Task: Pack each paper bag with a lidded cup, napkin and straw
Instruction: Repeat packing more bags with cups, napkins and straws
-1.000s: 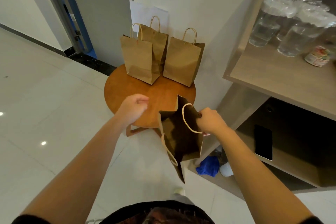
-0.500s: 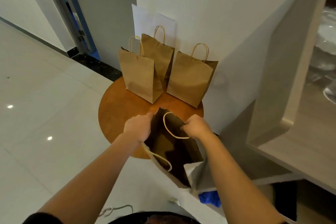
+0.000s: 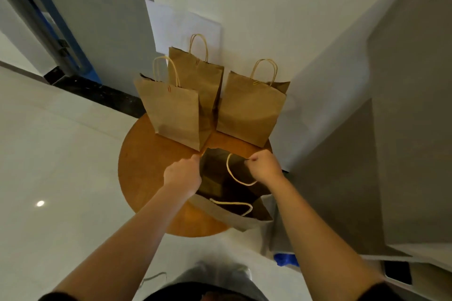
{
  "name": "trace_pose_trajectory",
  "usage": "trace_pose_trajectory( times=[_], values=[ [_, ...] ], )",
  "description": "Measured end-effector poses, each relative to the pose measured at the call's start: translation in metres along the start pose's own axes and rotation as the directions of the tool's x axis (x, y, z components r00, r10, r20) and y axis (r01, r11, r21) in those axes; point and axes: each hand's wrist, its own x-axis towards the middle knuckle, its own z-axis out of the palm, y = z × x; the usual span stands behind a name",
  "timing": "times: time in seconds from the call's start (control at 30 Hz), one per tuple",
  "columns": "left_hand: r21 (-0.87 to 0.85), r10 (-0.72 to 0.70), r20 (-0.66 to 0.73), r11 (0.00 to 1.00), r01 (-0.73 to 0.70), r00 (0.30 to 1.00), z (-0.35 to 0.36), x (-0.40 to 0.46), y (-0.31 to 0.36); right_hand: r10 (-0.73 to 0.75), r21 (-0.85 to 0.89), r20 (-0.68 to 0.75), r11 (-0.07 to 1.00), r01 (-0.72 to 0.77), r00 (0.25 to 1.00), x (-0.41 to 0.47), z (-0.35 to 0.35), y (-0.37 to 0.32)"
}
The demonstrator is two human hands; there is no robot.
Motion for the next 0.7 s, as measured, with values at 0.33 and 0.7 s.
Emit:
trace_pose_trajectory(
  times=[0.33,0.7],
  values=[
    [-0.029,0.101,-0.018,0.994,-0.101,0.995,-0.045,0.007,0.017,-0.033,0.065,-0.204,0.997,0.047,0.978,-0.034,-0.026,-0.029],
    [-0.16,0.246,-0.35,0.935,-0.316,0.904,-0.09,-0.096,0.087,-0.207,0.087,-0.242,0.969,0.233,0.948,-0.153,-0.062,-0.018]
  ],
)
